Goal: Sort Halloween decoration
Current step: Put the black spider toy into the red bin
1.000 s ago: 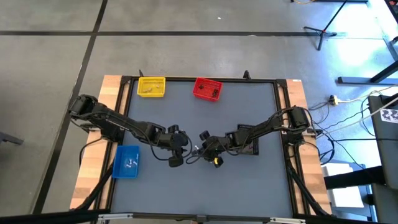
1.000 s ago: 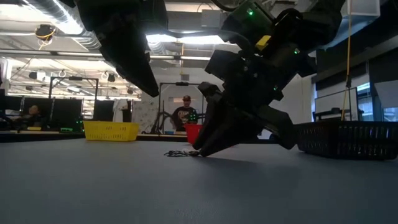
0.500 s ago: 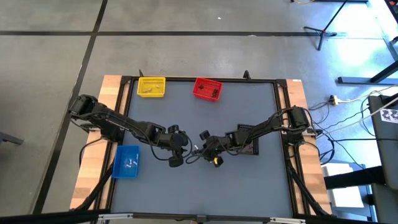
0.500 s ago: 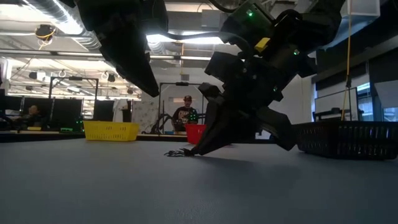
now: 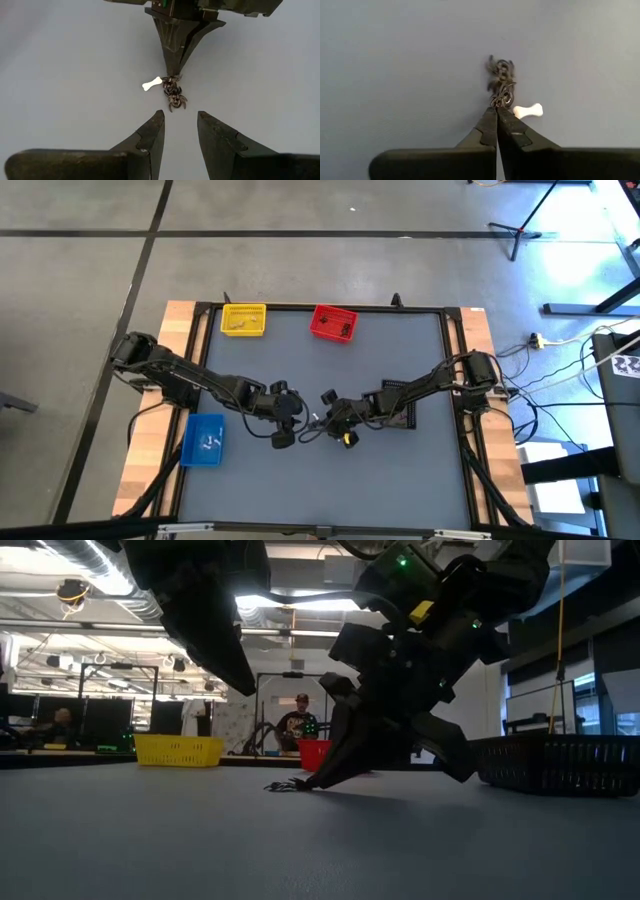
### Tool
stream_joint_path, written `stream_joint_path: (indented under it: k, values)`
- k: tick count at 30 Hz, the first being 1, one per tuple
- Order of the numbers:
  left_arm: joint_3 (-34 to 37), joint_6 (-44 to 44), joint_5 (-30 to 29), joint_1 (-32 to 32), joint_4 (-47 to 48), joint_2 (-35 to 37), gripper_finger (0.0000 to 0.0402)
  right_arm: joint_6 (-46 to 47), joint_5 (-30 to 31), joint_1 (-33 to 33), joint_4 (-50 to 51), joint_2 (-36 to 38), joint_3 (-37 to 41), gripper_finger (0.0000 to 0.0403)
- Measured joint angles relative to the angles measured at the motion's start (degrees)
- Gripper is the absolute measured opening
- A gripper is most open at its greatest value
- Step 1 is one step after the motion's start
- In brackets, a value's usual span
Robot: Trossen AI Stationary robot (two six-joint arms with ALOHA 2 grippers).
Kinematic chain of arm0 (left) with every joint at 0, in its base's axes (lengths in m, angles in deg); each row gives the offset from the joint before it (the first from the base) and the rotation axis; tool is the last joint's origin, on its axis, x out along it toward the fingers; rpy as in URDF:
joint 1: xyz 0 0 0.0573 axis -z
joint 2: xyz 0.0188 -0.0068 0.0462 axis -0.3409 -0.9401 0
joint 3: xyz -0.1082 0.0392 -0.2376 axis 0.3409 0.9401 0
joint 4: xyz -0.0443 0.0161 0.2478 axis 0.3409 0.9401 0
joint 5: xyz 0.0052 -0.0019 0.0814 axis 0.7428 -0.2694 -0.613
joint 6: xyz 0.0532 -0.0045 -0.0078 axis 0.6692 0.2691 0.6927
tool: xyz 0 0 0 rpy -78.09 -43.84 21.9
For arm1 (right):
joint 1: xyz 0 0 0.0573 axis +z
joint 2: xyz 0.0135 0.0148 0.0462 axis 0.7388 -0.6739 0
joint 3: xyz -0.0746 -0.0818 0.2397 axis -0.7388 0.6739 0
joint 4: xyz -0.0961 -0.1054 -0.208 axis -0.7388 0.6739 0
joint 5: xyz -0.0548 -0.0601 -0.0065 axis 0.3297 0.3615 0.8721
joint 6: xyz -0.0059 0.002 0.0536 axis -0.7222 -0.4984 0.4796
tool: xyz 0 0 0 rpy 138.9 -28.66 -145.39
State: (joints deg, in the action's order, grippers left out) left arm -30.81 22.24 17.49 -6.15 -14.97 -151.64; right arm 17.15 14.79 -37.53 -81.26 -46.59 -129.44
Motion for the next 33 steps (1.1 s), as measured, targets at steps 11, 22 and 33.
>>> stream_joint_path:
  k: [11,22,33]
  values:
    - [0.00,0.00,0.00,0.00,0.00,-0.02,0.0108,0.00,1.63,0.05,-0.07,0.00,0.00,0.0000]
    - [0.02,0.00,0.01,0.02,0.00,-0.02,0.0108,1.90,1.59,0.05,-0.07,4.42,0.09,0.0000]
    - [0.02,0.01,0.20,0.00,-0.01,-0.02,0.0108,1.36,2.25,0.01,5.32,10.95,0.09,0.0000]
